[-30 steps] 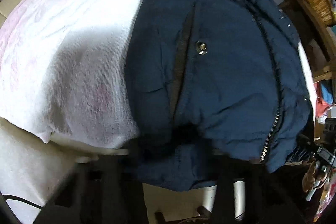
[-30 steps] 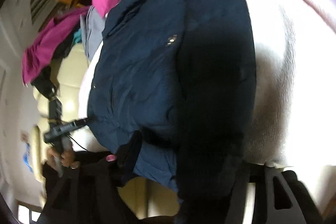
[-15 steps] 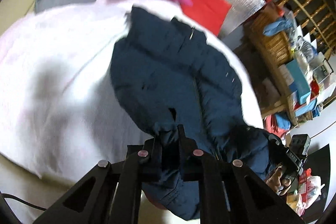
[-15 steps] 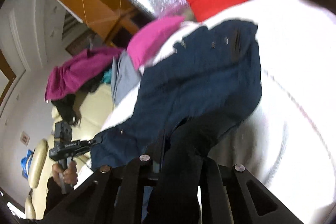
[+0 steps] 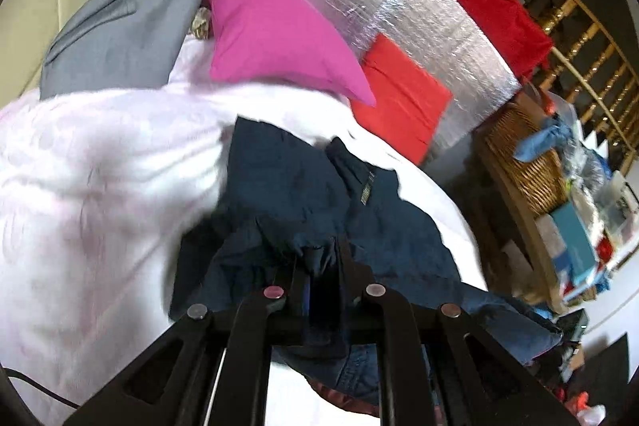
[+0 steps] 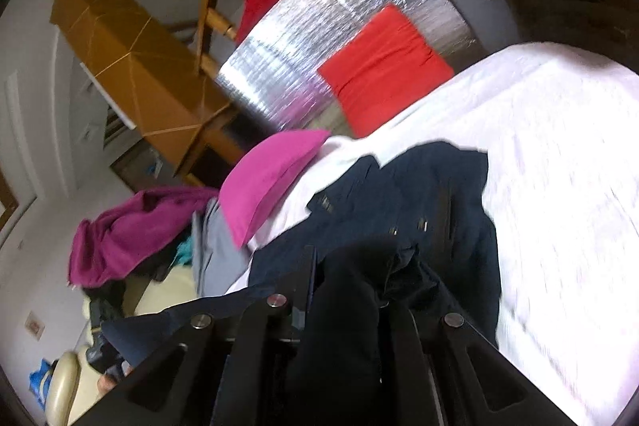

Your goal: Fold large clothes

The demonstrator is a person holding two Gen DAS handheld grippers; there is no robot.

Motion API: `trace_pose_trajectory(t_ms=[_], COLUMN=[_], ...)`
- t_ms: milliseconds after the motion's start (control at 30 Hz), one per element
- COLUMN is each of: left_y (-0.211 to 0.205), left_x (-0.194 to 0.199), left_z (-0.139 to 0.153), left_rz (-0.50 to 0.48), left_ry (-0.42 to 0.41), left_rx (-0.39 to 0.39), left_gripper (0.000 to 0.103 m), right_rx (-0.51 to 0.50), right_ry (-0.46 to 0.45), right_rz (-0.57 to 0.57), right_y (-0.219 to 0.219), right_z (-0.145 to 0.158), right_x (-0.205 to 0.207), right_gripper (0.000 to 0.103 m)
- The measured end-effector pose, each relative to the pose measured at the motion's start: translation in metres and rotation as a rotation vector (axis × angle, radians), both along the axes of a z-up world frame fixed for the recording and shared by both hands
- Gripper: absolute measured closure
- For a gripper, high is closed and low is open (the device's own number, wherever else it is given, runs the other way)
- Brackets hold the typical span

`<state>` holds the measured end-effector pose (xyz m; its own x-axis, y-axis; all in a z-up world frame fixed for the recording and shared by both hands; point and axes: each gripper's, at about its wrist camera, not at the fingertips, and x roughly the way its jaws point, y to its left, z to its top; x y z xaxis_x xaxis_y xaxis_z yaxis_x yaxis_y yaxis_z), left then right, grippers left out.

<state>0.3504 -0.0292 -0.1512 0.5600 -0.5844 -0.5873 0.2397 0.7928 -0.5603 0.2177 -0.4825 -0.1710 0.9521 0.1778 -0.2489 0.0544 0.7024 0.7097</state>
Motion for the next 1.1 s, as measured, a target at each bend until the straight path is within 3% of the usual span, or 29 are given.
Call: trace_pose_trajectory(t_ms=[267,433,633,733,800,867,933,967,1000,1033,1100], left_y=[-0.024,-0.043,-0.06,-0.057,-0.048,-0.033,-0.021,-0.012,-0.005,0.009,0.021], left_x=[0.101,0.154,0.195,0.204,0.205,0.201,0.195,0.189,0.183,0.169,0.151], left_z=[-0.019,-0.042,-0.067,-0.08,-0.082,-0.076,-0.061,-0.048,-0.039,-0.021,-0.004], left_rz=[-0.013,-0.023,-0.029,-0.035,-0.037,-0.037,-0.026,0.002,0.04,0.124,0.194], left_ry=[0.041,0.082,0.091,0.132,0.148,0.16,0.134,0.092,0.051,-0.034,-0.086], left_rx=[0.071,0.066,0.065,0.006,-0.07,-0.196,-0.291,-0.332,-0.346,-0.365,-0.375], left_gripper=[0.092,0.092,0.087,0.085,0.079,0.067,0.043,0.036,0.022,0.014,0.013], right_rx=[-0.039,-0.02,0.169,0.323,0.439,0.513,0.522,0.515,0.504,0.493,0.472], right_ry=[0.022,0.052,0.094,0.102,0.009,-0.1,-0.228,-0.244,-0.25,-0.255,-0.27], right_rz=[-0.039,-0.056,-0.056,0.002,0.05,0.035,-0.012,-0.008,0.0,0.004,-0.003], right_y=[-0.03,-0.046,-0.077,-0.096,-0.107,-0.117,-0.126,-0.128,-0.131,-0.131,-0.13], right_z=[0.003,-0.011,-0.06,-0.081,-0.084,-0.08,-0.066,-0.06,-0.053,-0.047,-0.037], right_x=[0.107,0.161,0.205,0.215,0.212,0.199,0.177,0.174,0.169,0.164,0.152], right_gripper=[0.093,0.093,0.091,0.08,0.06,0.011,0.002,0.002,0.002,0.002,0.002])
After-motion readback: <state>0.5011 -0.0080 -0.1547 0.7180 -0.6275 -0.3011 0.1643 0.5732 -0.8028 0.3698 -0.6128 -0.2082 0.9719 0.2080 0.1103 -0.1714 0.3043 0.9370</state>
